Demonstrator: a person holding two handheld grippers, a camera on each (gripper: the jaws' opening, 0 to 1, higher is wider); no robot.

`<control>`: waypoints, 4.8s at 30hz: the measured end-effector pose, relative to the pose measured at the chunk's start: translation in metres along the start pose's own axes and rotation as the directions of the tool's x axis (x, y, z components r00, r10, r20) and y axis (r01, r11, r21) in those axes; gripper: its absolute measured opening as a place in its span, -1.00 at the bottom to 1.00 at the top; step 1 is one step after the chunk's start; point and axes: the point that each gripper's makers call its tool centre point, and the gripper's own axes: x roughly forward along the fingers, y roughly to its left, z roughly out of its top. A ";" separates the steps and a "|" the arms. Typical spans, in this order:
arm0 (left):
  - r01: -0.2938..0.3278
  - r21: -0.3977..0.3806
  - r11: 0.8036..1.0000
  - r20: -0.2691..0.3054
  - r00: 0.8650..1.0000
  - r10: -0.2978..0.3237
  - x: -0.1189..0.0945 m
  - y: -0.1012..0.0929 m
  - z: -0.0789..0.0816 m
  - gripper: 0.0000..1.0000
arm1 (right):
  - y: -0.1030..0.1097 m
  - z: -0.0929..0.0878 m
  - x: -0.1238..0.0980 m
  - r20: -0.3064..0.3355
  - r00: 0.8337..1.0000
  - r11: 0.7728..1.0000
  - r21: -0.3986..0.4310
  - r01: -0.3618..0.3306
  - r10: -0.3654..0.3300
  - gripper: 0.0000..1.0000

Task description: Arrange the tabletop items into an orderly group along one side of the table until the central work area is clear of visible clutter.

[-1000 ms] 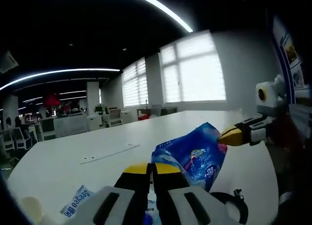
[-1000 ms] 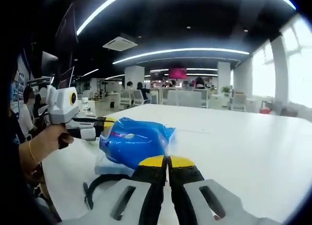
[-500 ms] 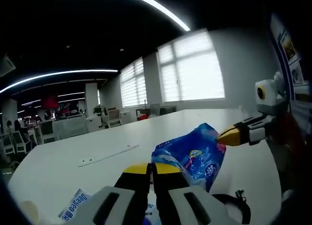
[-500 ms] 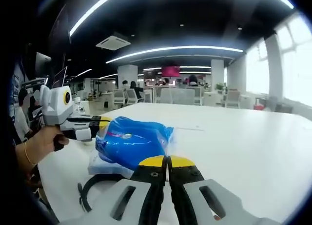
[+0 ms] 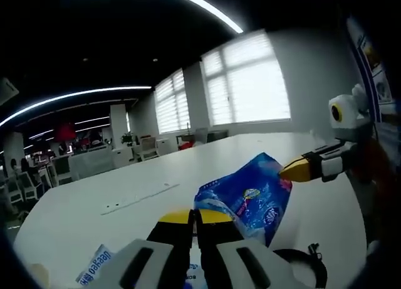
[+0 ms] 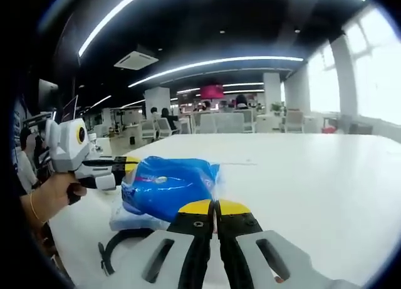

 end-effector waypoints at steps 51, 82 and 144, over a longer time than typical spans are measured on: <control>0.035 -0.167 0.985 0.012 0.999 -0.033 0.052 -0.008 -0.016 -1.00 | -0.046 -0.015 0.021 -0.075 0.995 0.991 0.113 0.072 -0.064 -1.00; 0.024 -0.123 0.992 -0.025 0.999 -0.027 0.076 -0.016 -0.029 -0.99 | -0.072 -0.031 0.036 -0.080 0.994 0.960 0.261 0.096 -0.077 -1.00; 0.001 -0.102 0.995 -0.245 0.969 -0.026 0.065 -0.023 -0.078 -0.81 | -0.075 -0.069 0.030 -0.167 0.970 0.982 0.028 0.187 -0.180 -0.81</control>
